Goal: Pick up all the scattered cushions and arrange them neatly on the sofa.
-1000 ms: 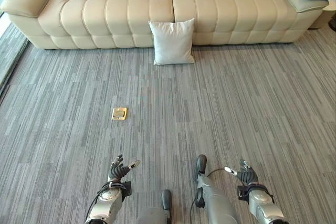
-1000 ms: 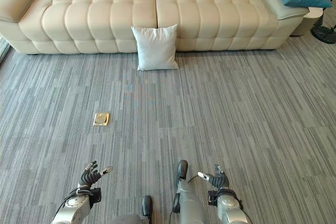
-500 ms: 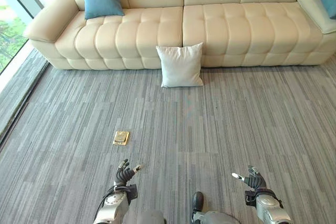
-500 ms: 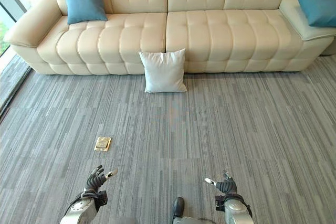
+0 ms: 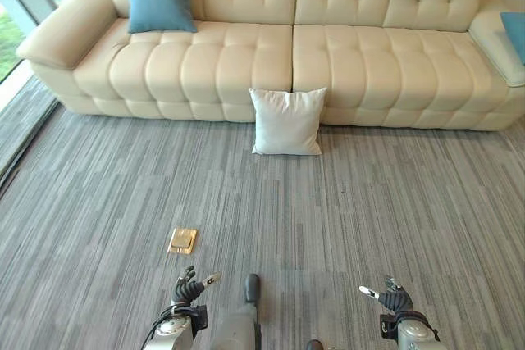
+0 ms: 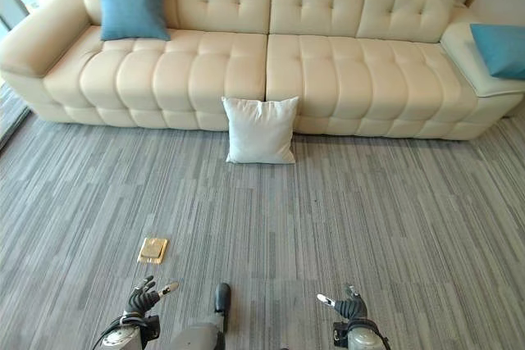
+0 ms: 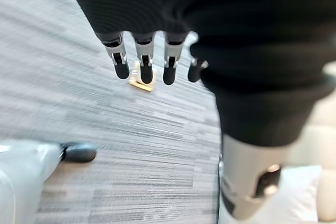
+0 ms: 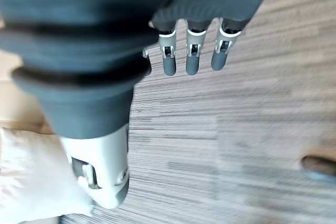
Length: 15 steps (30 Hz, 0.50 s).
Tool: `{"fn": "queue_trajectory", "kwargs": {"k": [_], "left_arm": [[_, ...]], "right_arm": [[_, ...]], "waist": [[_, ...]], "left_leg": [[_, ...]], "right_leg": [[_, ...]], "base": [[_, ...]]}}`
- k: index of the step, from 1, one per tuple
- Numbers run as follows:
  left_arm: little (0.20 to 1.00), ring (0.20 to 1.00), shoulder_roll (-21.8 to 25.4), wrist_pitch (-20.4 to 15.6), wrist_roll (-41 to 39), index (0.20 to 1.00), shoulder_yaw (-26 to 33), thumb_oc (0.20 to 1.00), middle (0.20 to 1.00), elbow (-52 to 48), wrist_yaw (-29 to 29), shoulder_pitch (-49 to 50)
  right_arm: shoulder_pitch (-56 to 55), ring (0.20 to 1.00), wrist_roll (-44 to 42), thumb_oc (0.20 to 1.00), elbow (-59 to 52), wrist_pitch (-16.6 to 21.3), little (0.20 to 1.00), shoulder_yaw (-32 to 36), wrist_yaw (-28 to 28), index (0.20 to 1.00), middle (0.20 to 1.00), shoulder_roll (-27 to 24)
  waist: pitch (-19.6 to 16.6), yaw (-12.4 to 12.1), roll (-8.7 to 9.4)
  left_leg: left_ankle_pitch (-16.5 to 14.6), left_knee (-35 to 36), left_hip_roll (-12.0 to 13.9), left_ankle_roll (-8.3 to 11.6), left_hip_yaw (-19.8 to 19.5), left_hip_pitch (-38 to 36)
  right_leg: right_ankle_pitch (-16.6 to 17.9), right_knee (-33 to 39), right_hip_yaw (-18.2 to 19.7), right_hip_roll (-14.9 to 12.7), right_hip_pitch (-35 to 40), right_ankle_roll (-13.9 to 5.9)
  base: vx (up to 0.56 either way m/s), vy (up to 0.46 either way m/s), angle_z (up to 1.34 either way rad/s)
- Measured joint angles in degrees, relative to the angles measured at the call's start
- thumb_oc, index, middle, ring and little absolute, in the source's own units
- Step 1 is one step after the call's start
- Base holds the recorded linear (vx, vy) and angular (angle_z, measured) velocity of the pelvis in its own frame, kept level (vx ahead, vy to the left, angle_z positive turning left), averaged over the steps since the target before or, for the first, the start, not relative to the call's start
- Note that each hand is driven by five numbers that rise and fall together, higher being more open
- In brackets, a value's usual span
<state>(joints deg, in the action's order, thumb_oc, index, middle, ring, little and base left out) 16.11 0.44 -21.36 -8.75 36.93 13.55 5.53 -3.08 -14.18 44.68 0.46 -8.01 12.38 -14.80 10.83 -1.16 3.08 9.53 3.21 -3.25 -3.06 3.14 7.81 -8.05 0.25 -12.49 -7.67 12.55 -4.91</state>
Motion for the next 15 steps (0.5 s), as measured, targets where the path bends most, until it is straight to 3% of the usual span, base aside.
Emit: {"fn": "queue_trajectory", "kwargs": {"k": [1,3,4,5,7,9,10,12,13,14,15], "left_arm": [[1.000,1.000,0.05,-0.06,0.04,1.000,0.00,1.000,1.000,-0.05,0.04,-0.60],[1.000,1.000,0.26,-0.04,0.05,1.000,-0.11,1.000,1.000,0.00,-0.17,-1.29],[1.000,1.000,1.14,-0.10,0.07,1.000,-0.07,1.000,1.000,-0.31,-0.33,-1.74],[1.000,1.000,2.12,-0.15,0.11,1.000,-0.13,1.000,1.000,-0.67,-0.36,-1.65],[1.000,1.000,2.87,0.08,0.22,1.000,-0.35,1.000,1.000,-0.74,-0.67,-1.98],[1.000,1.000,2.74,0.20,0.32,1.000,-0.68,1.000,1.000,-0.63,-0.76,-1.91],[1.000,1.000,2.19,0.33,0.55,1.000,-0.68,1.000,1.000,-0.69,-1.35,-2.03],[1.000,1.000,2.15,0.25,0.55,1.000,0.17,1.000,1.000,-0.70,-1.49,-1.87],[1.000,1.000,2.33,0.30,0.57,1.000,0.23,1.000,1.000,-0.71,-1.51,-1.84],[1.000,1.000,2.50,0.31,0.57,1.000,0.44,1.000,1.000,-0.72,-1.62,-1.87],[1.000,1.000,2.57,0.32,0.58,1.000,0.64,1.000,1.000,-0.72,-1.62,-1.86]], "right_arm": [[-0.08,1.000,0.07,1.000,0.02,-0.03,1.000,0.00,-0.08,1.000,1.000,0.03],[0.75,1.000,0.34,1.000,0.48,0.00,1.000,-0.25,-0.63,1.000,1.000,0.07],[0.26,1.000,0.71,1.000,-0.27,0.04,1.000,-0.68,-0.71,1.000,1.000,0.58],[0.30,1.000,0.76,1.000,-0.36,0.07,1.000,-0.70,-1.10,1.000,1.000,1.12],[-0.12,1.000,0.74,1.000,-0.17,0.00,1.000,-0.50,-1.21,1.000,1.000,1.68],[1.39,1.000,0.75,1.000,-0.06,-0.12,1.000,-0.23,-1.22,1.000,1.000,1.60],[1.60,1.000,0.76,1.000,-0.01,-0.32,1.000,-0.27,-1.22,1.000,1.000,1.16],[1.78,1.000,0.75,1.000,0.07,-0.96,1.000,-0.36,-1.24,1.000,1.000,1.35],[1.65,1.000,0.76,1.000,-0.12,-0.95,1.000,-0.43,-1.24,1.000,1.000,1.41],[1.22,1.000,0.76,1.000,-0.07,-1.05,1.000,-0.30,-1.22,1.000,1.000,1.39],[1.19,1.000,0.77,1.000,-0.05,-1.06,1.000,-0.29,-1.23,1.000,1.000,1.41]], "waist": [[-0.13,0.10,-0.20],[-0.20,-0.13,-1.86],[-0.44,0.45,-1.43],[-0.44,0.29,-0.45],[-0.47,0.86,0.72],[0.77,0.55,-0.92],[1.68,1.78,-2.28],[2.12,0.66,-2.12],[2.37,0.77,-2.55],[2.29,0.98,-2.17],[2.29,0.78,-1.88]], "left_leg": [[-1.14,0.40,-0.40,-0.78,0.66,-1.18],[-2.58,1.37,0.51,-2.02,1.61,-3.53],[-3.85,1.33,0.36,-3.28,1.97,-4.96],[-3.85,1.33,-0.41,-2.84,3.11,-5.64],[-7.24,1.37,-1.25,-5.27,3.19,-7.66],[-7.47,1.37,-0.46,-5.23,4.03,-8.93],[-7.82,1.38,0.27,-3.40,4.80,-10.39],[-9.10,1.37,0.68,-2.53,6.98,-12.07],[-9.75,1.37,0.60,-1.90,6.92,-12.67],[-11.56,1.37,0.48,-0.76,7.05,-13.72],[-11.39,1.36,0.29,-1.08,7.12,-14.00]], "right_leg": [[-0.21,-3.28,0.21,-0.74,-1.08,-0.34],[-0.62,-17.44,1.94,-1.53,-7.09,-0.92],[-0.82,-30.21,3.57,-2.53,-13.38,-3.03],[-1.46,-37.63,3.96,-4.00,-16.87,-3.46],[-3.04,-41.63,4.77,-3.86,-22.71,-2.14],[-4.64,-38.35,2.73,-2.71,-26.67,-0.15],[-3.95,-29.10,0.43,-1.75,-28.24,0.14],[-0.26,-14.99,-1.61,-0.30,-28.04,-0.35],[1.26,-11.71,-1.41,0.09,-28.49,-0.21],[6.31,-1.82,0.24,1.53,-28.67,-2.81],[8.16,1.45,-0.03,1.72,-28.31,-2.65]], "base": [[0.35,0.313,-0.21],[0.21,0.275,-0.37],[0.20,0.269,-0.27],[0.16,0.162,-0.11],[0.25,0.161,-0.24],[0.29,0.048,-0.35],[0.29,-0.046,-0.20],[0.30,-0.079,-0.39],[0.33,-0.115,-0.24],[0.38,-0.151,-0.06],[0.43,-0.175,0.13]]}}
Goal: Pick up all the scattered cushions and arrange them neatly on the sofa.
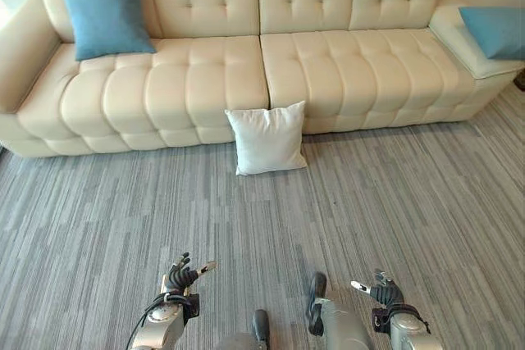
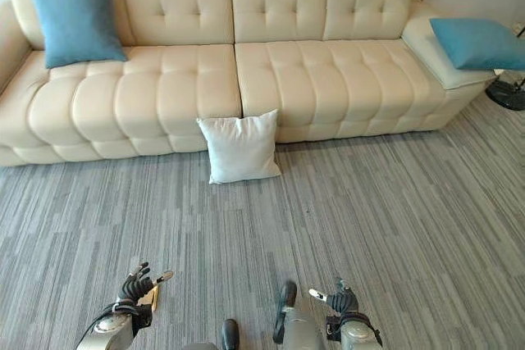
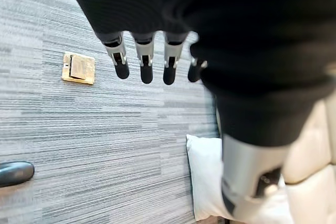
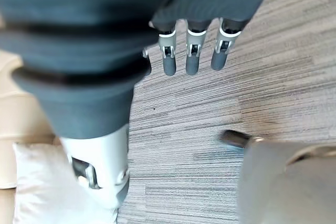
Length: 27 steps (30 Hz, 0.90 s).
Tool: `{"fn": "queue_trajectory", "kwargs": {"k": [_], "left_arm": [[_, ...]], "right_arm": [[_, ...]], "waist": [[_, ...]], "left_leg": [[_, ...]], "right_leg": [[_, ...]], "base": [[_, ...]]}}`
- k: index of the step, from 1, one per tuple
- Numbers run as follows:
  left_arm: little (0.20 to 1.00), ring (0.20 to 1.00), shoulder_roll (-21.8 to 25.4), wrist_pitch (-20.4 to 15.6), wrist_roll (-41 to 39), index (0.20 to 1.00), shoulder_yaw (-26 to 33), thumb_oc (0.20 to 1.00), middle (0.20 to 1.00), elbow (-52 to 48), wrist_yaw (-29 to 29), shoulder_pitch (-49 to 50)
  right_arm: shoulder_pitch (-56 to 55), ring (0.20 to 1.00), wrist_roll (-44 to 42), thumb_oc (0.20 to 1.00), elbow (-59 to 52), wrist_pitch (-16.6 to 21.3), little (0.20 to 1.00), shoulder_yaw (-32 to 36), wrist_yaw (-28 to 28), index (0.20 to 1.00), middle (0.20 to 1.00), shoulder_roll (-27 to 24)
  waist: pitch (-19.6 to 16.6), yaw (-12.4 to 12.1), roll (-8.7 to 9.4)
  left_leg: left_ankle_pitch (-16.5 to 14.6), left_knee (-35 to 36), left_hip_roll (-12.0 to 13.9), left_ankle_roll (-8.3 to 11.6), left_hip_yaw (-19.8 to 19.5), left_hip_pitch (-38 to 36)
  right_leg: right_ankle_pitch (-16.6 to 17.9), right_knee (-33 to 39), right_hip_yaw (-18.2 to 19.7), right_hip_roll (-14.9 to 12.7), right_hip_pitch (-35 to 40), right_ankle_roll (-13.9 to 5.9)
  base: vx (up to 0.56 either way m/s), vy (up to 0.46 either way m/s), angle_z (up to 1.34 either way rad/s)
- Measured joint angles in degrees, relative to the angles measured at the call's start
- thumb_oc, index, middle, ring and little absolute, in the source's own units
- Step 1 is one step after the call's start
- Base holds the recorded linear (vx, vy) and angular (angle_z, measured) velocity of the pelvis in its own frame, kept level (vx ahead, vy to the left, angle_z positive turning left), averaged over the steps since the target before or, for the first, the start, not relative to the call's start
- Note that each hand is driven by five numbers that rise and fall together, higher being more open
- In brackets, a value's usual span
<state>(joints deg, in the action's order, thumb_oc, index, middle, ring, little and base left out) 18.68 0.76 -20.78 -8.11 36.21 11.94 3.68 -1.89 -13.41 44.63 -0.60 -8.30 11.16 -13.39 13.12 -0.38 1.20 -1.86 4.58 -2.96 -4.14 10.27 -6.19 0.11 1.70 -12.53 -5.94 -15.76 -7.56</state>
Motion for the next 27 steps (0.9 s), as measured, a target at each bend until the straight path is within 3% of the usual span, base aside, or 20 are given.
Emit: {"fn": "queue_trajectory", "kwargs": {"k": [1,3,4,5,7,8,9,10,11,15,19,21,24,25,26,27], "left_arm": [[1.000,1.000,-0.24,0.00,0.28,1.000,0.63,1.000,1.000,-0.12,-0.11,0.18],[1.000,1.000,-0.60,0.01,1.79,1.000,1.23,1.000,1.000,-0.29,-0.20,1.33],[1.000,1.000,-1.13,-0.02,1.81,1.000,1.50,1.000,1.000,-0.38,-0.29,1.92],[1.000,1.000,-1.66,-0.03,1.79,1.000,1.14,1.000,1.000,-1.66,-0.60,2.91],[1.000,1.000,-2.03,-0.04,1.68,1.000,0.61,1.000,1.000,-1.69,-1.17,2.61],[1.000,1.000,-2.06,-0.09,1.67,1.000,0.40,1.000,1.000,-1.90,-1.31,2.54],[1.000,1.000,-2.44,-0.06,1.63,1.000,0.41,1.000,1.000,-1.74,-1.31,2.84],[1.000,1.000,-3.01,-0.03,1.62,1.000,-0.15,1.000,1.000,-1.40,-1.40,3.10],[1.000,1.000,-3.17,-0.02,1.61,1.000,-0.78,1.000,1.000,-1.37,-1.47,3.38],[1.000,1.000,-3.77,-0.13,1.58,1.000,-0.91,1.000,1.000,-0.89,-1.83,0.61],[1.000,1.000,-3.76,-0.32,1.59,1.000,-0.94,1.000,1.000,-1.45,-1.89,-0.14],[1.000,1.000,-3.80,-0.13,1.60,1.000,-0.94,1.000,1.000,-1.41,-1.86,0.23],[1.000,1.000,-3.83,-0.03,1.59,1.000,-1.17,1.000,1.000,-1.24,-1.73,0.62],[1.000,1.000,-3.93,0.04,1.59,1.000,-1.28,1.000,1.000,-1.28,-1.70,0.64],[1.000,1.000,-3.87,0.04,1.59,1.000,-1.27,1.000,1.000,-1.22,-1.66,1.36],[1.000,1.000,-3.91,0.17,1.60,1.000,-1.28,1.000,1.000,-0.60,-1.65,1.53]], "right_arm": [[-0.34,1.000,0.04,1.000,0.15,-0.09,1.000,0.33,0.02,1.000,1.000,-0.01],[-1.81,1.000,0.05,1.000,0.41,-0.54,1.000,0.22,-0.04,1.000,1.000,0.05],[-2.03,1.000,0.06,1.000,0.80,-0.68,1.000,0.19,-0.27,1.000,1.000,-0.28],[-2.06,1.000,0.04,1.000,2.01,-1.00,1.000,0.10,-0.66,1.000,1.000,-0.63],[-2.24,1.000,-0.04,1.000,2.13,-1.03,1.000,0.26,-1.19,1.000,1.000,-1.11],[-2.60,1.000,-0.05,1.000,1.96,-0.93,1.000,0.26,-1.35,1.000,1.000,-1.33],[-1.98,1.000,-0.07,1.000,1.94,-0.82,1.000,0.21,-1.41,1.000,1.000,-1.84],[-0.34,1.000,-0.10,1.000,1.84,-0.59,1.000,0.24,-1.45,1.000,1.000,-2.83],[0.15,1.000,-0.10,1.000,1.17,-0.49,1.000,0.04,-1.45,1.000,1.000,-3.45],[0.38,1.000,-0.12,1.000,0.75,0.11,1.000,0.00,-1.29,1.000,1.000,-4.48],[0.85,1.000,-0.18,1.000,0.89,0.11,1.000,-0.25,-1.33,1.000,1.000,-3.72],[1.69,1.000,-0.17,1.000,0.94,0.10,1.000,-0.34,-1.34,1.000,1.000,-3.48],[1.61,1.000,-0.03,1.000,0.94,0.13,1.000,-2.28,-1.30,1.000,1.000,-3.46],[1.06,1.000,-0.02,1.000,0.98,0.10,1.000,-3.76,-1.48,1.000,1.000,-3.78],[1.45,1.000,0.02,1.000,1.15,0.11,1.000,-3.97,-1.53,1.000,1.000,-3.61],[1.20,1.000,0.05,1.000,1.14,0.09,1.000,-4.21,-1.52,1.000,1.000,-3.61]], "waist": [[-0.12,0.22,0.31],[-0.63,0.34,0.97],[-0.83,0.25,0.72],[-1.84,0.40,-1.21],[-2.14,0.24,-1.05],[-2.72,-0.13,-0.08],[-2.74,-0.58,-0.13],[-2.60,-0.81,-0.09],[-2.69,-1.21,-0.24],[-1.91,-0.44,-0.41],[-0.90,0.01,1.56],[-0.56,-0.01,1.74],[-0.20,0.01,1.52],[-0.13,0.01,0.70],[-0.30,-0.78,0.11],[-0.42,-0.70,-0.27]], "left_leg": [[-1.83,0.01,-0.18,0.83,-0.98,-1.14],[-3.20,0.00,-0.36,1.86,-2.49,-4.50],[-4.63,-0.01,0.55,2.53,-3.10,-5.83],[-5.95,-0.47,3.32,4.16,-4.63,-6.93],[-6.77,-6.10,5.03,5.40,-5.70,-5.35],[-6.82,-9.53,4.75,5.53,-5.22,-3.69],[-6.87,-12.25,5.05,5.59,-5.13,-2.96],[-7.30,-25.44,6.05,6.64,-5.57,2.56],[-8.16,-28.51,6.41,7.97,-6.49,4.49],[-7.21,-35.62,6.79,9.61,-8.39,12.74],[-6.35,-18.94,5.31,8.80,-6.28,14.02],[-1.41,-8.51,4.81,8.13,-6.66,14.28],[3.63,-3.63,5.54,9.53,-8.44,15.39],[6.27,-0.02,6.03,9.39,-10.00,15.37],[6.72,-0.29,6.20,9.71,-9.79,16.39],[7.21,-0.34,6.07,9.39,-9.74,16.55]], "right_leg": [[2.70,2.74,-0.06,-0.08,0.80,0.73],[4.39,2.68,-0.16,-0.52,4.98,1.58],[7.35,2.37,-0.22,0.20,6.04,3.04],[7.68,0.68,-0.96,2.33,6.92,3.35],[7.89,1.74,-1.65,3.66,9.06,4.87],[9.82,2.20,-1.44,3.68,9.57,6.59],[9.18,2.44,-1.47,4.29,10.27,9.33],[8.42,3.00,-0.94,5.02,12.03,11.84],[8.35,2.95,-0.91,5.33,12.62,12.39],[4.38,2.98,-2.85,6.99,15.94,14.30],[2.37,3.00,-3.50,6.90,17.79,12.95],[1.94,2.98,-3.82,6.79,19.04,12.38],[-0.51,3.07,-5.20,6.80,21.70,11.25],[-0.94,3.37,-6.12,7.33,22.72,11.50],[-2.53,3.40,-5.92,7.51,23.55,10.15],[-2.00,3.39,-6.45,7.60,23.83,11.07]], "base": [[0.43,-0.187,0.22],[0.44,-0.232,0.35],[0.53,-0.351,0.54],[0.34,-0.246,0.62],[0.28,-0.229,0.57],[0.26,-0.228,0.16],[0.23,-0.214,-0.06],[0.11,-0.110,-0.21],[0.22,-0.201,-0.26],[0.18,-0.129,0.11],[0.18,-0.016,0.16],[0.20,0.024,0.01],[0.22,0.067,0.23],[0.25,0.129,0.38],[0.36,0.197,0.23],[0.21,0.126,0.10]]}}
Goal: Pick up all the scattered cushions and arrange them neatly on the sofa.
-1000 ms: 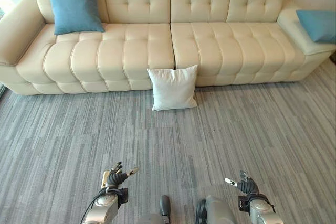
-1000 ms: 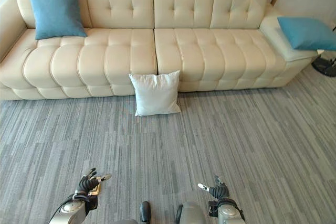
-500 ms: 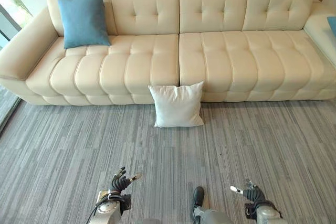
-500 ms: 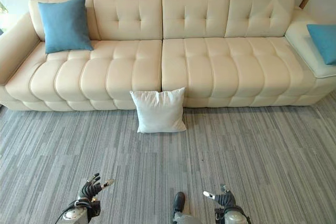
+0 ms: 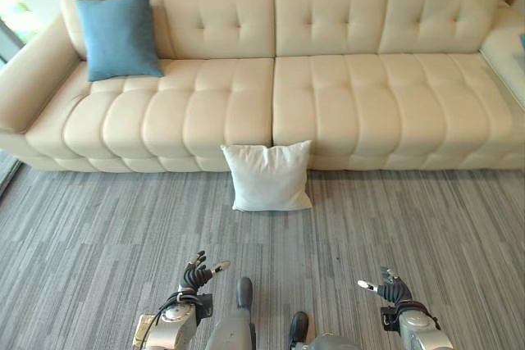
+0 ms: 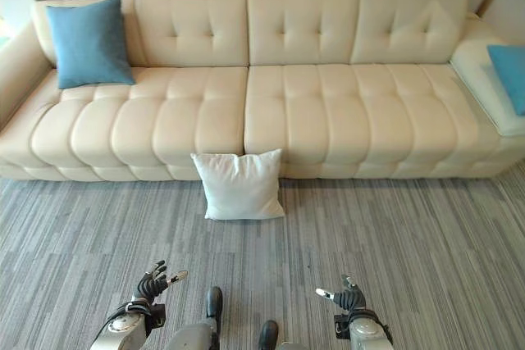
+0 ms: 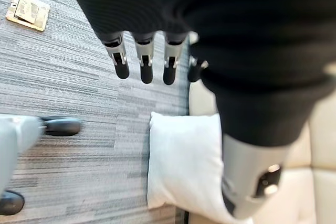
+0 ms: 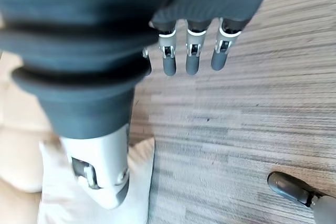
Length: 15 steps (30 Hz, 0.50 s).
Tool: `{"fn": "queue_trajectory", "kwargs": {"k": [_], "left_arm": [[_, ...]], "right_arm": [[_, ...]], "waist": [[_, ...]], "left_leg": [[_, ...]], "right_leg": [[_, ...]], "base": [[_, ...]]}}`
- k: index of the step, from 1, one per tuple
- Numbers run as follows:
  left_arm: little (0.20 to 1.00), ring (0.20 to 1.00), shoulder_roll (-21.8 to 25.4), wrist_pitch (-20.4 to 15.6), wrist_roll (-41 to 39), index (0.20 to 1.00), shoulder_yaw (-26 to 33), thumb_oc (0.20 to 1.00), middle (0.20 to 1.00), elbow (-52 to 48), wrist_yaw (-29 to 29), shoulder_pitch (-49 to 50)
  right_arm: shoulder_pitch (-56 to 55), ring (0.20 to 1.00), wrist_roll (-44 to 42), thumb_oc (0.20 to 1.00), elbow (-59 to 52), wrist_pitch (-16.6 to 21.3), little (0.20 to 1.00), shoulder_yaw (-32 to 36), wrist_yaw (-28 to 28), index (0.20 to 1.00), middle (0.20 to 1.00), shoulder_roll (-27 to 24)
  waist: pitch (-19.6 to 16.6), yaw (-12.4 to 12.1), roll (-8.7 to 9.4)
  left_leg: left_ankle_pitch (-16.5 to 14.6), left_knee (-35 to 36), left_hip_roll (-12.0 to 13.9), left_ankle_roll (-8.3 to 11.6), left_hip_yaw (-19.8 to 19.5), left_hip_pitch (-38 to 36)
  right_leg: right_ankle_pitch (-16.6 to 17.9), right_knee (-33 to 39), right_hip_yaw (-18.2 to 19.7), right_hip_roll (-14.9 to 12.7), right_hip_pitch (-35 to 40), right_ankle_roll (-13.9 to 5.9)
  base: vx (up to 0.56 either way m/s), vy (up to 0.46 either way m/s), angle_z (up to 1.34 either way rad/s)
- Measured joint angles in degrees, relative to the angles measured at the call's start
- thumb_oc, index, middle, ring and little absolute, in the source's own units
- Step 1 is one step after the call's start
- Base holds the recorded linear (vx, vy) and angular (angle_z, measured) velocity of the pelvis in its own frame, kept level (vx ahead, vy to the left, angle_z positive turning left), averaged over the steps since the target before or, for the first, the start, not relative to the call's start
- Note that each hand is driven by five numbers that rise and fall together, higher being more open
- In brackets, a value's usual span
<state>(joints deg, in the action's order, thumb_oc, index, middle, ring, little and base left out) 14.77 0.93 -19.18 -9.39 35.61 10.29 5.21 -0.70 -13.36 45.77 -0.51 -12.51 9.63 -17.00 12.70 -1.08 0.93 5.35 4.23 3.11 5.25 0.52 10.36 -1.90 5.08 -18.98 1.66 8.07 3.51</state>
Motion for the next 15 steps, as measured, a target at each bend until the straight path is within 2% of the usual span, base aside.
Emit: {"fn": "queue_trajectory", "kwargs": {"k": [2,4,5,6,8,9,11,12,13,14,15], "left_arm": [[1.000,1.000,0.03,0.55,0.00,1.000,0.16,1.000,1.000,1.08,0.16,0.15],[1.000,1.000,0.37,0.70,0.01,1.000,0.39,1.000,1.000,1.21,0.44,0.65],[1.000,1.000,0.67,0.86,0.00,1.000,0.56,1.000,1.000,1.92,0.57,1.14],[1.000,1.000,0.68,0.88,0.00,1.000,0.44,1.000,1.000,2.29,0.51,1.16],[1.000,1.000,1.01,0.80,0.01,1.000,0.40,1.000,1.000,2.59,0.51,1.05],[1.000,1.000,1.68,0.57,0.05,1.000,0.16,1.000,1.000,2.63,0.49,-0.55],[1.000,1.000,2.01,0.76,0.04,1.000,0.43,1.000,1.000,2.78,0.46,-1.78],[1.000,1.000,2.13,0.69,0.05,1.000,0.26,1.000,1.000,2.69,0.47,-1.51],[1.000,1.000,2.57,0.65,0.05,1.000,0.41,1.000,1.000,2.75,0.48,-1.53],[1.000,1.000,3.56,0.66,0.05,1.000,0.14,1.000,1.000,2.58,0.47,-1.47],[1.000,1.000,4.07,0.74,0.05,1.000,-0.09,1.000,1.000,2.74,0.47,-1.33]], "right_arm": [[-0.19,1.000,0.04,1.000,0.19,-0.10,1.000,-0.07,-0.19,1.000,1.000,0.16],[0.07,1.000,0.50,1.000,0.37,-0.11,1.000,0.16,-0.40,1.000,1.000,0.47],[0.01,1.000,1.01,1.000,1.08,-0.12,1.000,0.24,-0.41,1.000,1.000,1.46],[-0.22,1.000,1.02,1.000,1.09,-0.11,1.000,0.21,-0.48,1.000,1.000,1.79],[-0.44,1.000,1.02,1.000,0.79,0.01,1.000,0.11,-0.51,1.000,1.000,2.51],[0.21,1.000,1.02,1.000,1.43,0.10,1.000,0.25,-0.71,1.000,1.000,3.06],[0.51,1.000,1.00,1.000,0.58,-0.65,1.000,-0.28,-0.79,1.000,1.000,3.25],[0.44,1.000,1.01,1.000,0.43,-0.72,1.000,-0.08,-0.98,1.000,1.000,3.40],[-0.27,1.000,1.01,1.000,0.17,-0.88,1.000,-0.28,-1.00,1.000,1.000,3.91],[-0.72,1.000,1.00,1.000,0.26,-1.10,1.000,-0.30,-1.16,1.000,1.000,4.28],[-0.34,1.000,1.00,1.000,0.22,-1.09,1.000,-0.19,-1.15,1.000,1.000,4.25]], "waist": [[-0.15,-0.75,-0.64],[-0.27,-0.96,-0.60],[-0.63,-1.39,1.19],[-0.82,-1.39,1.90],[-1.57,-0.93,1.95],[-1.46,-1.14,2.16],[-1.11,-0.82,0.95],[-1.26,-0.74,0.62],[-1.80,-0.73,0.94],[-1.85,-0.73,1.59],[-1.99,-0.64,1.84]], "left_leg": [[0.53,-0.20,-0.24,-0.32,0.83,-0.33],[4.09,0.33,-0.71,-3.27,2.16,-1.42],[4.51,0.73,-3.06,-5.90,4.03,-3.81],[3.41,0.75,-4.26,-7.30,4.80,-5.21],[3.83,0.33,-5.47,-8.51,4.95,-6.05],[1.41,0.35,-5.96,-10.01,5.35,-6.38],[1.07,0.34,-5.95,-11.37,5.85,-7.73],[0.47,0.37,-5.61,-11.17,6.52,-8.24],[-0.70,0.37,-6.35,-11.61,6.50,-9.47],[-1.82,0.35,-7.03,-11.95,7.55,-10.67],[-1.85,0.34,-7.14,-11.97,7.36,-11.36]], "right_leg": [[-0.77,-0.15,0.12,-0.06,0.75,-0.97],[-1.68,-0.35,0.80,-0.68,1.60,-2.59],[-2.68,-0.51,1.57,-3.30,3.63,-4.84],[-3.85,-2.12,1.74,-4.96,4.13,-5.77],[-5.63,-5.23,2.02,-6.87,3.20,-6.71],[-6.66,-12.77,3.48,-8.17,-0.28,-8.07],[-6.86,-31.29,5.48,-10.37,-9.31,-8.66],[-7.52,-38.05,5.89,-11.54,-11.71,-9.34],[-8.73,-41.13,6.94,-12.59,-14.14,-10.50],[-9.29,-43.20,8.06,-13.54,-17.60,-10.70],[-9.30,-42.15,7.98,-13.29,-18.62,-10.67]], "base": [[0.27,0.136,0.02],[0.47,0.296,-0.07],[0.37,0.269,-0.17],[0.45,0.377,-0.19],[0.36,0.411,-0.03],[0.20,0.299,-0.07],[0.15,0.202,-0.21],[0.19,0.193,-0.10],[0.27,0.182,-0.16],[0.19,0.106,-0.11],[0.20,0.058,-0.20]]}}
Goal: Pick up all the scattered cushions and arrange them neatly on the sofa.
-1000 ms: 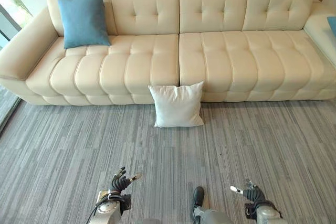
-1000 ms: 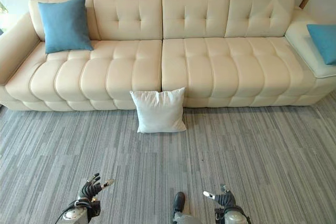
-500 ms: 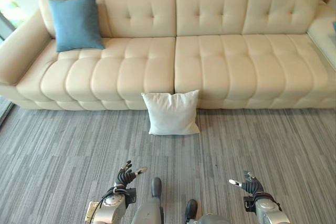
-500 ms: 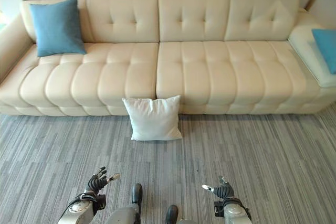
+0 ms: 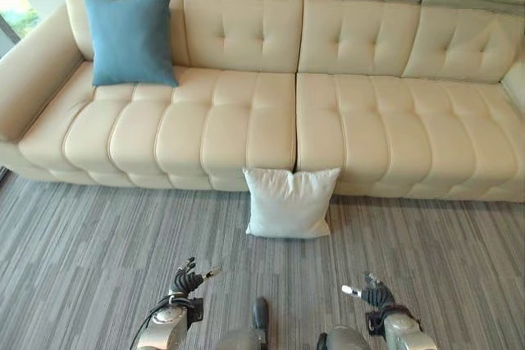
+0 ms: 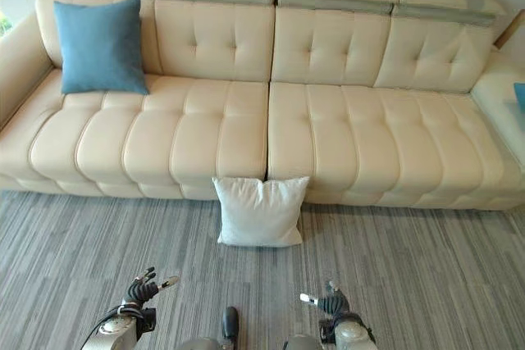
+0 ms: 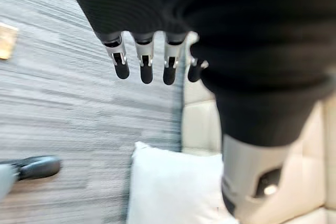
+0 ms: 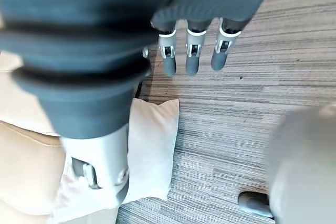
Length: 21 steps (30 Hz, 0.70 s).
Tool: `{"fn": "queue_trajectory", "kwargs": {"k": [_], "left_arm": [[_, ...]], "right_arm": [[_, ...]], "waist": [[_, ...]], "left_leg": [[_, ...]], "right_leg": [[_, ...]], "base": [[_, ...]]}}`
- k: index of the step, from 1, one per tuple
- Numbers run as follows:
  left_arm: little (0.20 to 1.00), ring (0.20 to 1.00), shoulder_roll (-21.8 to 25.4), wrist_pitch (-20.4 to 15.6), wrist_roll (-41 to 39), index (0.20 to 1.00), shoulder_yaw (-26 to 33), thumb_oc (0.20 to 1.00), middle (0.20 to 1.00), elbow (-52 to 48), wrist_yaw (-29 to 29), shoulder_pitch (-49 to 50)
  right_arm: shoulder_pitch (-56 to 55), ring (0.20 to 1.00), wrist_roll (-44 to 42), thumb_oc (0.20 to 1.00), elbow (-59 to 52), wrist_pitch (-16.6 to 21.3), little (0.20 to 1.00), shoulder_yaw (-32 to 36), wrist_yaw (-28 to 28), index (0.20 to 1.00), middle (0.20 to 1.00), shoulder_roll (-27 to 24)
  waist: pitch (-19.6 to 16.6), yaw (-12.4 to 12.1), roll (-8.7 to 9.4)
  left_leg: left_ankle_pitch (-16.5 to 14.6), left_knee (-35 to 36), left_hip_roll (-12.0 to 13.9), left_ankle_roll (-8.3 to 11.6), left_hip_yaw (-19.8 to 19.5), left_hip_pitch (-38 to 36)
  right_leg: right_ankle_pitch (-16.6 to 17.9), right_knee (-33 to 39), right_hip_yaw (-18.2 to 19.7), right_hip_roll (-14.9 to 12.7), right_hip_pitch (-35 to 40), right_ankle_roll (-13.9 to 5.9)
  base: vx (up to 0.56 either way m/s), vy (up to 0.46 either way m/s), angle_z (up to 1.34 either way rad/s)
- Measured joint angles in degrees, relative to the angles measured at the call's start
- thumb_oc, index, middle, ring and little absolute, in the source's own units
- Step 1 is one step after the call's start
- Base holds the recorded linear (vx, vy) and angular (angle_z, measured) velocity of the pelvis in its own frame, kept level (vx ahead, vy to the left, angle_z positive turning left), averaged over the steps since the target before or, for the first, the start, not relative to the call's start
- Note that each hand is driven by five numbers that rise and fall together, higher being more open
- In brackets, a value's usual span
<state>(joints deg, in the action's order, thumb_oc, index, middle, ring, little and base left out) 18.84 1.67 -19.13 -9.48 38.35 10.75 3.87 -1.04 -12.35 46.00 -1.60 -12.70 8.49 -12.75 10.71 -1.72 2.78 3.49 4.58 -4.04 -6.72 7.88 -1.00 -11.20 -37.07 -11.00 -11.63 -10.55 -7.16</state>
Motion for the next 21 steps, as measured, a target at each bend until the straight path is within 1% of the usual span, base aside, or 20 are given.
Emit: {"fn": "queue_trajectory", "kwargs": {"k": [1,2,3,4,6,7,8,9,10,11,12,13,14,15,16,17,18,19,20,21], "left_arm": [[1.000,1.000,0.11,0.07,0.02,1.000,-0.72,1.000,1.000,-0.03,-0.04,-0.01],[1.000,1.000,0.28,0.08,0.02,1.000,-1.09,1.000,1.000,-0.05,-0.01,-0.02],[1.000,1.000,0.46,0.14,0.03,1.000,-1.25,1.000,1.000,-0.09,-0.17,-0.14],[1.000,1.000,0.40,0.15,0.03,1.000,-1.25,1.000,1.000,0.07,-0.42,-0.54],[1.000,1.000,0.33,0.23,0.06,1.000,-1.09,1.000,1.000,0.14,-0.63,-0.56],[1.000,1.000,0.23,0.25,0.07,1.000,-1.02,1.000,1.000,0.08,-0.81,-1.22],[1.000,1.000,0.22,0.25,0.09,1.000,-0.84,1.000,1.000,0.14,-0.79,-1.36],[1.000,1.000,-0.05,0.28,0.11,1.000,0.91,1.000,1.000,0.18,-0.83,-1.19],[1.000,1.000,0.00,0.28,0.13,1.000,1.92,1.000,1.000,0.14,-0.79,-1.00],[1.000,1.000,-0.56,0.23,0.27,1.000,2.99,1.000,1.000,-0.29,-0.83,0.64],[1.000,1.000,-0.65,0.25,0.28,1.000,2.29,1.000,1.000,-0.47,-1.09,2.27],[1.000,1.000,-2.03,0.26,0.28,1.000,2.35,1.000,1.000,-0.46,-1.34,2.58],[1.000,1.000,-3.08,0.21,0.11,1.000,2.35,1.000,1.000,-0.55,-1.34,2.59],[1.000,1.000,-3.30,0.06,-0.03,1.000,2.26,1.000,1.000,-0.81,-1.48,2.89],[1.000,1.000,-3.55,-0.23,-0.04,1.000,2.28,1.000,1.000,-1.03,-1.44,3.36],[1.000,1.000,-3.46,-0.26,-0.09,1.000,1.10,1.000,1.000,-0.86,-1.27,3.21],[1.000,1.000,-4.14,0.06,-0.27,1.000,0.24,1.000,1.000,0.15,-1.27,3.62],[1.000,1.000,-4.21,0.20,-0.64,1.000,0.23,1.000,1.000,0.26,-1.22,3.66],[1.000,1.000,-4.11,0.24,-0.80,1.000,0.37,1.000,1.000,0.27,-1.21,3.53],[1.000,1.000,-4.11,0.24,-1.05,1.000,0.57,1.000,1.000,0.20,-1.19,2.36]], "right_arm": [[0.11,1.000,-0.01,1.000,-0.14,-0.01,1.000,0.20,0.01,1.000,1.000,-0.25],[0.24,1.000,-0.01,1.000,0.30,-0.01,1.000,0.42,0.06,1.000,1.000,-0.25],[0.49,1.000,0.00,1.000,0.23,0.00,1.000,0.39,0.08,1.000,1.000,-0.39],[0.78,1.000,0.00,1.000,0.37,-0.06,1.000,0.39,0.08,1.000,1.000,-0.38],[1.37,1.000,0.00,1.000,0.52,-0.05,1.000,0.39,0.08,1.000,1.000,-0.33],[1.32,1.000,0.01,1.000,0.85,-0.08,1.000,0.50,0.09,1.000,1.000,-0.40],[1.03,1.000,0.00,1.000,1.05,-0.14,1.000,0.51,0.07,1.000,1.000,-0.39],[0.74,1.000,0.00,1.000,1.29,-0.20,1.000,1.02,0.05,1.000,1.000,-0.22],[0.47,1.000,0.01,1.000,1.27,-0.24,1.000,2.18,0.07,1.000,1.000,-0.16],[-0.66,1.000,0.04,1.000,2.14,-0.31,1.000,2.68,0.14,1.000,1.000,-0.65],[-2.53,1.000,0.06,1.000,2.72,-0.35,1.000,2.68,0.10,1.000,1.000,-1.05],[-2.20,1.000,0.06,1.000,3.90,-0.13,1.000,2.61,0.07,1.000,1.000,-2.24],[-1.14,1.000,0.07,1.000,5.92,-0.32,1.000,2.59,0.08,1.000,1.000,-2.66],[-0.67,1.000,-0.01,1.000,6.77,-0.99,1.000,2.74,-0.03,1.000,1.000,-2.02],[-1.11,1.000,-0.01,1.000,5.34,-1.09,1.000,3.41,-0.15,1.000,1.000,-1.99],[-1.75,1.000,0.00,1.000,4.18,-0.69,1.000,4.33,-0.14,1.000,1.000,-2.21],[-0.92,1.000,-0.01,1.000,2.87,-0.04,1.000,4.25,0.17,1.000,1.000,-3.81],[-0.35,1.000,0.00,1.000,2.64,0.10,1.000,4.18,0.19,1.000,1.000,-4.32],[0.01,1.000,-0.02,1.000,2.38,0.09,1.000,4.18,0.23,1.000,1.000,-4.45],[0.56,1.000,-0.03,1.000,2.15,-0.02,1.000,4.17,0.21,1.000,1.000,-4.89]], "waist": [[0.45,0.56,-0.65],[0.45,0.51,-0.63],[0.58,0.58,-0.84],[1.21,0.63,-1.70],[1.38,0.53,-1.55],[1.39,1.07,-1.83],[1.42,1.07,-1.63],[1.41,0.92,-1.34],[1.65,1.10,-1.05],[1.28,1.31,-1.07],[-0.46,1.10,-1.01],[-0.67,1.41,-3.16],[-0.42,1.21,-3.66],[-0.02,0.97,-1.84],[-0.33,0.57,-1.05],[-0.74,-0.26,0.43],[-0.65,-1.14,-0.59],[-0.58,-1.16,-0.84],[-0.56,-0.90,-0.69],[-0.10,-0.09,-0.88]], "left_leg": [[-0.76,0.02,0.24,0.22,0.39,-0.60],[-0.86,0.01,0.42,0.31,0.74,-1.18],[-1.30,0.01,0.64,0.82,1.33,-1.37],[-1.72,0.01,1.05,1.46,1.93,-1.86],[-2.12,0.01,1.48,1.63,2.48,-2.83],[-3.31,0.01,1.64,2.38,2.18,-3.71],[-4.48,0.04,1.65,2.85,2.38,-4.26],[-5.54,0.06,1.59,3.19,2.77,-5.21],[-6.13,0.07,1.61,3.55,2.56,-6.26],[-8.30,0.44,2.56,4.28,2.38,-8.60],[-9.18,0.04,4.02,6.28,2.14,-10.39],[-9.96,-0.80,7.26,8.22,0.93,-10.91],[-9.62,-3.04,8.68,9.59,0.15,-11.22],[-10.34,-15.12,8.77,10.74,-1.46,-6.57],[-9.81,-29.37,9.46,11.47,-1.19,0.70],[-9.47,-37.60,9.75,13.14,-1.56,5.63],[-9.12,-40.65,9.60,13.73,-4.37,9.45],[-9.30,-39.52,9.91,13.60,-4.49,10.93],[-9.45,-34.97,9.60,13.31,-3.81,11.60],[-8.79,-25.58,8.59,12.70,-3.48,11.72]], "right_leg": [[-0.24,3.33,-0.81,0.43,-1.34,0.17],[0.07,8.27,-2.41,0.69,-1.34,0.50],[0.99,12.60,-3.10,1.11,-1.41,1.05],[2.58,19.24,-3.37,2.11,-1.84,0.97],[7.15,29.01,-3.21,3.46,-1.39,0.34],[11.26,34.02,-2.57,3.73,-1.87,-0.10],[12.78,36.79,-1.51,4.12,-1.78,-0.61],[15.12,42.30,-1.01,4.29,-1.25,-2.00],[15.96,42.28,-1.96,3.78,-1.34,-2.18],[16.73,39.26,-5.08,3.27,0.30,-0.58],[19.82,38.87,-6.37,4.52,2.02,2.35],[20.37,39.70,-6.70,7.64,3.74,4.57],[19.24,40.46,-7.27,8.98,5.81,6.35],[17.44,40.91,-8.26,9.07,8.20,8.71],[15.51,40.89,-8.40,9.12,8.25,10.42],[15.66,40.77,-7.31,8.59,8.41,10.63],[14.67,40.71,-6.70,10.31,9.54,12.29],[15.15,41.60,-7.09,10.93,9.85,11.73],[15.50,42.07,-7.40,11.35,10.45,11.85],[15.23,41.77,-8.38,11.68,10.64,12.60]], "base": [[0.13,-0.006,-0.10],[0.20,-0.024,-0.17],[0.13,-0.028,-0.18],[0.12,-0.048,-0.24],[0.22,-0.087,-0.21],[0.28,-0.140,-0.08],[0.29,-0.162,-0.13],[0.39,-0.222,-0.18],[0.31,-0.177,-0.08],[0.48,-0.286,0.01],[0.56,-0.457,0.24],[0.69,-0.639,0.32],[0.42,-0.472,0.59],[0.23,-0.315,0.48],[0.15,-0.184,0.25],[0.27,-0.260,-0.21],[0.13,-0.118,-0.39],[0.08,-0.067,-0.27],[0.12,-0.006,0.10],[0.16,-0.014,0.09]]}}
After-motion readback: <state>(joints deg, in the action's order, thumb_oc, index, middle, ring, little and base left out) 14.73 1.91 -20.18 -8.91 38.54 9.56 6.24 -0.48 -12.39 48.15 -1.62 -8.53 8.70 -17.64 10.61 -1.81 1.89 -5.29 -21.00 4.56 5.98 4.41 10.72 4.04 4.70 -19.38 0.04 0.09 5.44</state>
